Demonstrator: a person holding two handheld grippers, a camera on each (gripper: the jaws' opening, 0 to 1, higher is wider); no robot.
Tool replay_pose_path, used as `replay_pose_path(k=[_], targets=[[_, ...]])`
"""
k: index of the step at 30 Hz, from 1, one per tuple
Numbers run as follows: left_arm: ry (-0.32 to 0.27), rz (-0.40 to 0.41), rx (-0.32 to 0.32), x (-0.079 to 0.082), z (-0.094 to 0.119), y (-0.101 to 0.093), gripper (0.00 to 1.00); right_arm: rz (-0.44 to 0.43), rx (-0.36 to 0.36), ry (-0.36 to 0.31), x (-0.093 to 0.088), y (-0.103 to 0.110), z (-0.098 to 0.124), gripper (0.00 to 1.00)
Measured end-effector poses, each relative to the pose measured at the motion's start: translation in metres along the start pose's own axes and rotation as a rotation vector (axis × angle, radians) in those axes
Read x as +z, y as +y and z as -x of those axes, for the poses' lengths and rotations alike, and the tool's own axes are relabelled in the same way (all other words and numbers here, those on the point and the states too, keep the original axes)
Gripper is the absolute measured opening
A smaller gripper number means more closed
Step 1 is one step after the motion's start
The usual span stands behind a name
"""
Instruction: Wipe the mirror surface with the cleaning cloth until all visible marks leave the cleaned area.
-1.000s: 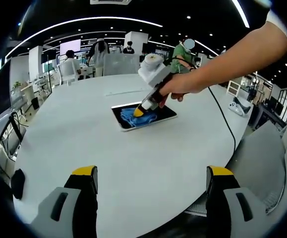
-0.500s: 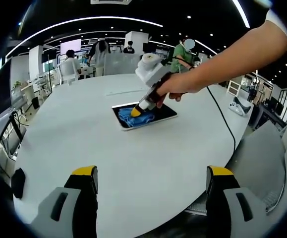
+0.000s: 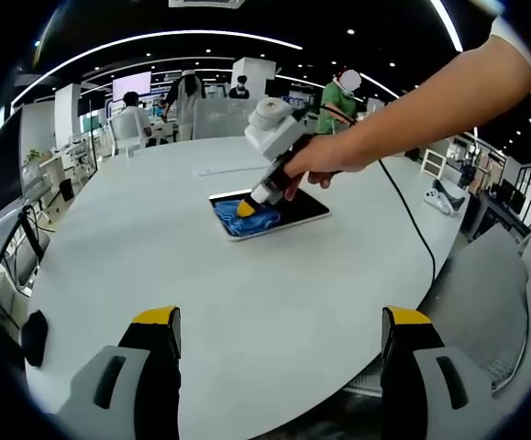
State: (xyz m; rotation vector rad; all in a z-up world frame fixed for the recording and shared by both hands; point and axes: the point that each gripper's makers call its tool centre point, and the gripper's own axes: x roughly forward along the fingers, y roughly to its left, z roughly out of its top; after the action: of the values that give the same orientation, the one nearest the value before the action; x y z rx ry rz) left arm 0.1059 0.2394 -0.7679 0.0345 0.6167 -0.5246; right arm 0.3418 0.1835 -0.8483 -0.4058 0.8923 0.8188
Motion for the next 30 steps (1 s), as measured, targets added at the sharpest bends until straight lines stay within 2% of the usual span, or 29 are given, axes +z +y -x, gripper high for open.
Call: replay_pose_path(k=[6, 30], targets=[[0.000, 0.003, 0.003, -0.0011, 0.0007, 0.0016, 0.91, -0.001, 0.003, -0.007, 0.0060, 0.0044, -0.0050, 0.04], [0.001, 0.004, 0.006, -0.0024, 0.0020, 0.0030, 0.91, 0.018, 0.034, -0.005, 0.0034, 0.0104, -0.0059, 0.03]])
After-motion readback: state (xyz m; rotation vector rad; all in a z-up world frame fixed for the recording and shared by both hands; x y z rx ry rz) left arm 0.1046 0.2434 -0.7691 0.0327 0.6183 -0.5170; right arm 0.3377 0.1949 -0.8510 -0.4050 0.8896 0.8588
